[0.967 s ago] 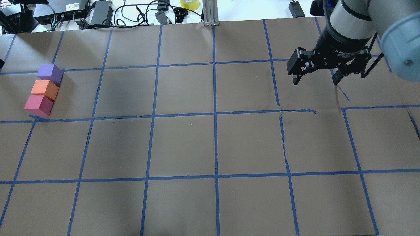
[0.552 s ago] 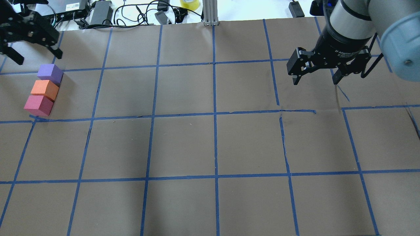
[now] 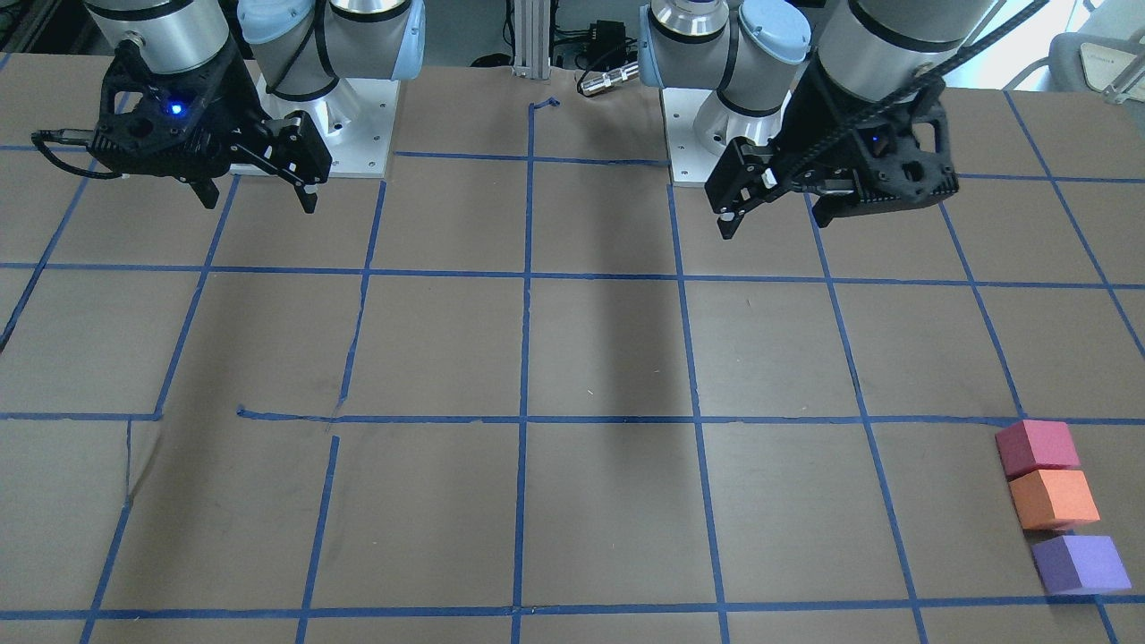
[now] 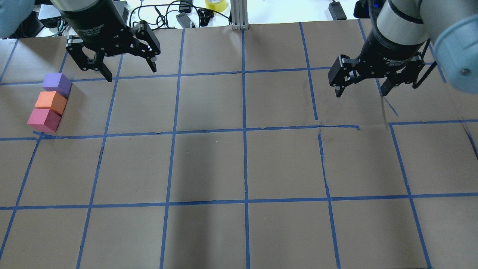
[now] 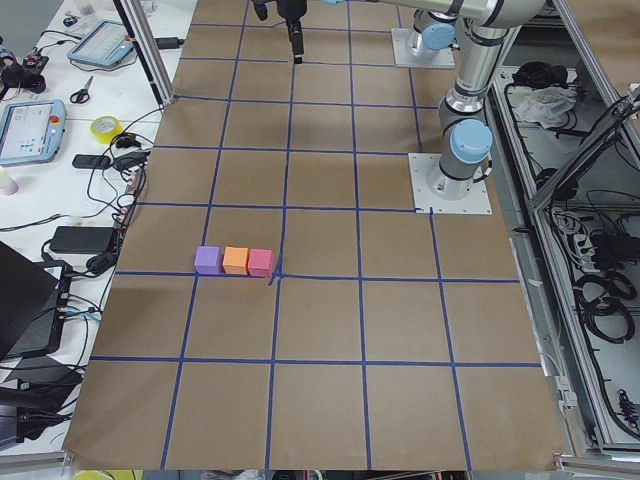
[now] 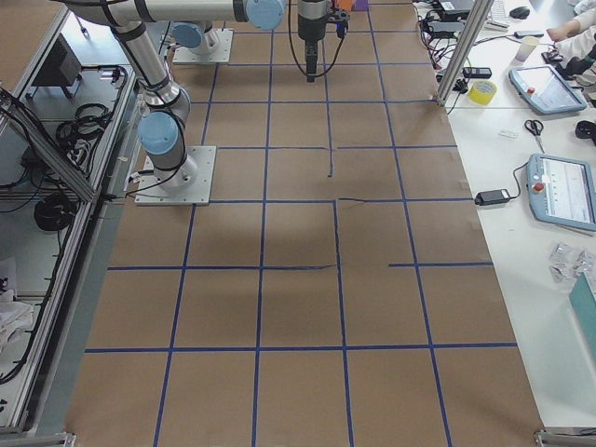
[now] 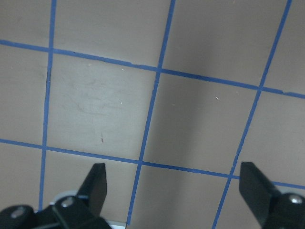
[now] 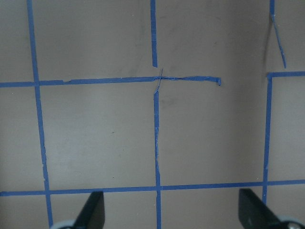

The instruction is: Arrange blocks in a line

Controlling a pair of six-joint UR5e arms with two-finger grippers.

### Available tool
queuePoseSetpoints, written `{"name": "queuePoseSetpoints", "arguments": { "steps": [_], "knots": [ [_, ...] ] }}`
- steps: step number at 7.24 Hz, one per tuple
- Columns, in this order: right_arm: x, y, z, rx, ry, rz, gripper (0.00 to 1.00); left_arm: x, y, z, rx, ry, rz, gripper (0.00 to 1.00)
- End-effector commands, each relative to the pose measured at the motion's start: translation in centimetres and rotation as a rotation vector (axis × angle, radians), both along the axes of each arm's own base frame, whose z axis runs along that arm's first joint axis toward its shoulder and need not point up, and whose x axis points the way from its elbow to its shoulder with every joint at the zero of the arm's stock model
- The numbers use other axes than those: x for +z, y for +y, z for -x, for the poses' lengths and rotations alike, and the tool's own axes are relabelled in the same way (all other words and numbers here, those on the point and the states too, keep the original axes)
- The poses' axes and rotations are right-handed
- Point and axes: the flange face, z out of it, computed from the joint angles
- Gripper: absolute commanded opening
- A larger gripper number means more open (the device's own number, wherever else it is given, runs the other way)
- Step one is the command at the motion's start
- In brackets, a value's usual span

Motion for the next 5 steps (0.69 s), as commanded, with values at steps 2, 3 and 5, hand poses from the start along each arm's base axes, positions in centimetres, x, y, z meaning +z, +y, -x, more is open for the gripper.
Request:
{"name": "queuePoseSetpoints", "arguments": {
  "steps": [2,3,5],
  "knots": [
    [-0.04,-0.03,0.13,0.003,0.013,-0.001,1.0,-1.49,0.83,0.64,-0.127,0.002,0.032,1.0],
    [-0.04,-0.03,0.13,0.003,0.013,-0.001,1.0,-1.53,0.88,0.64,-0.133,0.002,0.034,1.0],
    [-0.04,-0.03,0.13,0.003,0.013,-0.001,1.0,-1.14,1.21,0.62,-0.14,0.002,0.042,1.0]
  ]
}}
